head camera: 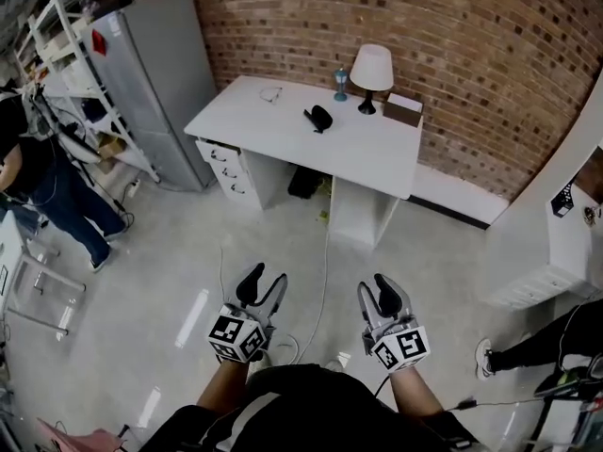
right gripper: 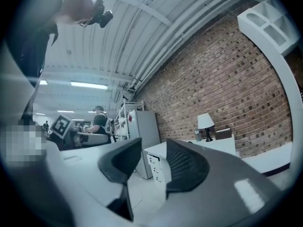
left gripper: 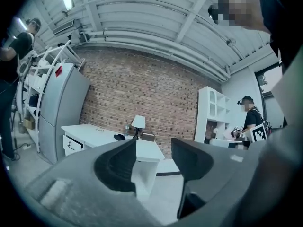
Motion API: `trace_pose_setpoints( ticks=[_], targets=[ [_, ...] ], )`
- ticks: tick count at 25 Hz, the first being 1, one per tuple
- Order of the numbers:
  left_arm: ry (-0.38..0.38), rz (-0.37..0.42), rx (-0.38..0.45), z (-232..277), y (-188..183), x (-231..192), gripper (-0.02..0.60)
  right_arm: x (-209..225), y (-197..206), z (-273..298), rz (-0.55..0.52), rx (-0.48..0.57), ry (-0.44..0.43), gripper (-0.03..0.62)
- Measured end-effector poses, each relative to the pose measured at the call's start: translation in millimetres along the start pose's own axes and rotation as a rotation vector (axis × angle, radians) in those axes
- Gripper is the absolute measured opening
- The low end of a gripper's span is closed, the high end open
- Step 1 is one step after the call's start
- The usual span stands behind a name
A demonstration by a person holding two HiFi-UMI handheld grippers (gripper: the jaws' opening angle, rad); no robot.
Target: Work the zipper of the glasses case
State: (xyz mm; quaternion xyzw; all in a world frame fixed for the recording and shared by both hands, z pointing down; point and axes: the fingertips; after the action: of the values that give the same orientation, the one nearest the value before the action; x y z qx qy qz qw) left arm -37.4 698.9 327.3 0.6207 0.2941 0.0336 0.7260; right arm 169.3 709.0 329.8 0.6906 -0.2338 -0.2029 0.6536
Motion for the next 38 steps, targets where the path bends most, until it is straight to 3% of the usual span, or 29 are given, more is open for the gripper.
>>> trace_pose_setpoints(
  ticks=[2,5,10,14,21,27,38],
  targets=[
    [-0.017,-0.008,-0.012,2,13,17,0.310,10,4,-15,-0.001,-0.009,-0.021,0.199],
    [-0.064,-0.011,0.016,4,19,29,0.346,25,6,-27,-0.005,-0.008,-0.036,0.284],
    [-0.111,0.001,0.025,8,22,28,0.368,41,9,-25,-0.005,-0.014,-0.023,0.318],
    [-0.099,-0.011,0.020,20,20,10,0.367,53,13,-8,0.011,-0.026,-0.002,0.318],
    [-0.086,0.001,0.058,71,-16,-62,0.381,77,8,69,-0.047,-0.014,0.063,0.325],
    [-0.056,0.027,0.066,125,-45,-113,0.410,97,11,148,-0.082,-0.026,0.126,0.374],
    [-0.056,0.052,0.096,166,-93,-229,0.480,79,25,286,-0.117,-0.035,0.146,0.445]
  ],
)
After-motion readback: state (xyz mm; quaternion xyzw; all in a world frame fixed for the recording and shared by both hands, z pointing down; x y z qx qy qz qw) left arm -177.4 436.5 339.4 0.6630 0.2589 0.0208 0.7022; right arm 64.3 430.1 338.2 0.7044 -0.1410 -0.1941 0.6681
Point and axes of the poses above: the fingertips, and each gripper's own axes: z forward along the fingers, x to its right, y out of its underside, and after that the axes turned 9 degrees about -z, right-handed
